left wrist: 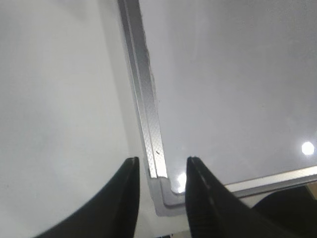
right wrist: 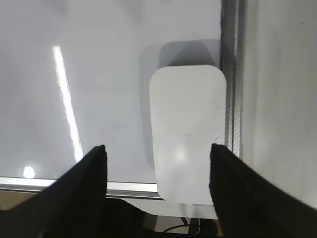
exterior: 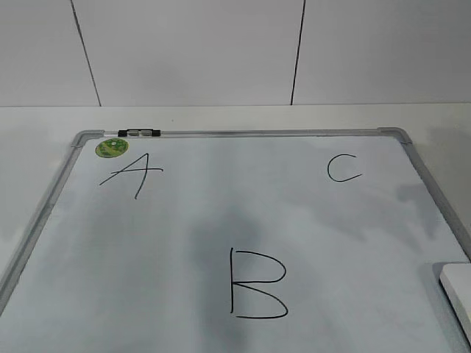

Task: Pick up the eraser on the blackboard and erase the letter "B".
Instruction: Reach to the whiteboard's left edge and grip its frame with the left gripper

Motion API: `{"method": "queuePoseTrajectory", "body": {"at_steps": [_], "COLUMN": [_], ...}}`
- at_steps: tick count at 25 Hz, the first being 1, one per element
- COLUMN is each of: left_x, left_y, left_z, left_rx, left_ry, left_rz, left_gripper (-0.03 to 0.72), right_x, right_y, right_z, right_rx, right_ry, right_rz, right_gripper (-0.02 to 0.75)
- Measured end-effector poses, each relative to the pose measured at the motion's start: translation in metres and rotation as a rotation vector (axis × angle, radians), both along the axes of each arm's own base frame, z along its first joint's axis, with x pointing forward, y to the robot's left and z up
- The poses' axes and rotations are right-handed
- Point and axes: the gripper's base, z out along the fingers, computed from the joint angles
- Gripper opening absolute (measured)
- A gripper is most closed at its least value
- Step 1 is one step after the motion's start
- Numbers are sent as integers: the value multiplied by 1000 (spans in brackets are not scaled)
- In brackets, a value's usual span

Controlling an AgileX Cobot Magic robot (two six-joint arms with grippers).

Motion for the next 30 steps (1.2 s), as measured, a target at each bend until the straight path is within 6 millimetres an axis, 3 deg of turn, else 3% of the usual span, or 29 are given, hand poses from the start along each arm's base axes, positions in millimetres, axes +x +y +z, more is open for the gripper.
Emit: {"method": "queuePoseTrajectory", "body": {"at_steps": [4, 9, 16, 24, 30], "left_x": [17, 52, 96, 125, 131], "left_y": [0, 1, -2, -4, -5], "left_z": [-5, -13, -44, -69, -85], "left_rx": [11, 51, 61, 61, 64], "left_ry": [-45, -50, 20, 5, 10], "left_rz": [5, -9, -12, -4, -2], "left_gripper": [239, 238, 237, 234, 234], "right_x": [-1, -11, -15, -15, -15], "right_y": [-12, -10, -9, -9, -8], "right_z": [2, 16, 22, 23, 23], "right_rx": [-8, -5, -3, 4, 9], "right_ry": [-16, -86, -115, -116, -117], "right_rz": [-5, 17, 16, 16, 15], "right_gripper": [518, 518, 518, 517, 517]}}
